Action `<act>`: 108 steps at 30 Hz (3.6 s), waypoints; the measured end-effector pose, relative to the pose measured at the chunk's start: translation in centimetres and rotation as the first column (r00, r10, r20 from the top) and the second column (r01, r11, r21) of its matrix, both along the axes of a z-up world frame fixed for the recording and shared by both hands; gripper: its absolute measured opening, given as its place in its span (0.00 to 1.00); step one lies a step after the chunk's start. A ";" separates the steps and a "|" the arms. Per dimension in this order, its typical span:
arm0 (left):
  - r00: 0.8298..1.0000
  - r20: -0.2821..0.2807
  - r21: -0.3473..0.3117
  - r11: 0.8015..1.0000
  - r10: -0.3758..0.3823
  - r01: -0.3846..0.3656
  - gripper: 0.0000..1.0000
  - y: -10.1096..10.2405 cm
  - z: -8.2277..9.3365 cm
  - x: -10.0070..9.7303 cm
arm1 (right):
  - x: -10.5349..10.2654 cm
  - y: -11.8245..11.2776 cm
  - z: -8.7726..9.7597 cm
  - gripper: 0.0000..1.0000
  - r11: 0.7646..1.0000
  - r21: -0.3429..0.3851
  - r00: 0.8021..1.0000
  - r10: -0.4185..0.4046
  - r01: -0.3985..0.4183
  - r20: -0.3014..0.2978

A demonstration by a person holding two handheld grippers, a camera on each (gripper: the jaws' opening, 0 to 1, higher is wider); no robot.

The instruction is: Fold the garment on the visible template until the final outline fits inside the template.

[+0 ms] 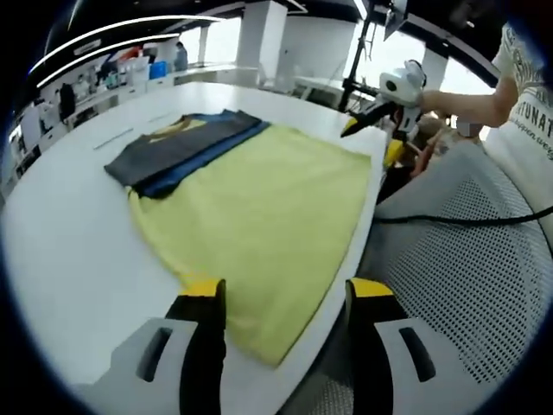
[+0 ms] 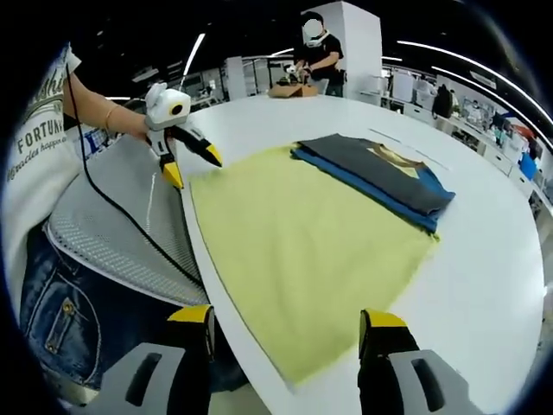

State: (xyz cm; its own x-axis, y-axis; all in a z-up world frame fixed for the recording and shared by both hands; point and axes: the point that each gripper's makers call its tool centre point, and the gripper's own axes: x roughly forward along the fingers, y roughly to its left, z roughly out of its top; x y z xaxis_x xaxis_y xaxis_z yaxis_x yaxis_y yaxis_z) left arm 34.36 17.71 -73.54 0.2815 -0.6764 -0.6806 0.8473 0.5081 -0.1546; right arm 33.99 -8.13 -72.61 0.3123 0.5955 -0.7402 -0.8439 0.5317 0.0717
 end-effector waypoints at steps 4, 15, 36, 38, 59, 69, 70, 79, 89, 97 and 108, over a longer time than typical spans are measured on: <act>1.000 -0.006 0.010 1.000 -0.006 0.006 0.45 0.1 -0.2 -0.3 | -0.3 -0.2 -0.4 0.59 0.999 -0.031 1.000 0.025 -0.025 -0.002; 0.996 -0.003 0.126 0.988 -0.092 0.092 0.36 1.2 -1.3 -1.0 | -0.3 -1.1 -1.4 0.52 0.993 -0.112 0.999 0.049 -0.048 0.009; 0.981 0.058 0.245 0.955 -0.184 0.165 0.27 1.9 -2.2 -0.8 | -0.8 -2.8 -3.1 0.39 0.964 -0.228 0.991 0.136 -0.134 -0.007; 0.983 0.055 0.246 0.956 -0.176 0.157 0.28 2.0 -2.1 -0.8 | -1.0 -2.8 -3.3 0.39 0.959 -0.237 0.988 0.155 -0.154 -0.012; 0.958 0.052 0.285 0.924 -0.281 0.255 0.13 1.4 -2.2 -1.7 | -0.8 -2.6 -3.4 0.13 0.955 -0.249 0.986 0.162 -0.163 -0.027; 0.951 0.032 0.314 0.907 -0.306 0.281 0.09 1.2 -2.2 -1.7 | 0.3 -3.0 -3.4 0.02 0.968 -0.231 0.995 0.091 -0.096 -0.033; 0.954 0.033 0.315 0.909 -0.298 0.273 0.08 1.3 -2.2 -1.6 | 0.3 -3.0 -3.4 0.01 0.972 -0.218 0.996 0.076 -0.085 -0.047; 0.962 0.033 0.340 0.908 -0.272 0.245 0.00 1.4 -2.2 -0.9 | 0.0 -2.9 -3.3 0.00 0.968 -0.224 0.994 0.101 -0.110 -0.049; 0.973 0.032 0.318 0.925 -0.228 0.206 0.00 1.5 -1.9 -1.1 | -0.2 -3.0 -3.3 0.00 0.966 -0.232 0.993 0.108 -0.114 -0.040; 0.977 0.021 0.300 0.933 -0.213 0.197 0.00 1.4 -1.6 -1.5 | -0.5 -3.0 -3.3 0.00 0.966 -0.235 0.994 0.106 -0.111 -0.035; 0.980 -0.022 0.288 0.938 -0.197 0.195 0.00 1.6 -1.7 -3.1 | -1.9 -2.9 -3.3 0.00 0.971 -0.213 0.993 0.099 -0.111 -0.065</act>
State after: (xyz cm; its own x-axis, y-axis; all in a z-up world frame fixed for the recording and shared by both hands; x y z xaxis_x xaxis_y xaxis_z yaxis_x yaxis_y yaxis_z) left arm 31.24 19.27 -75.26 0.1688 -0.4947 -0.8525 0.9351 0.3539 -0.0202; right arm 32.08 -11.00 -75.87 0.2132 0.4470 -0.8687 -0.8940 0.4480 0.0111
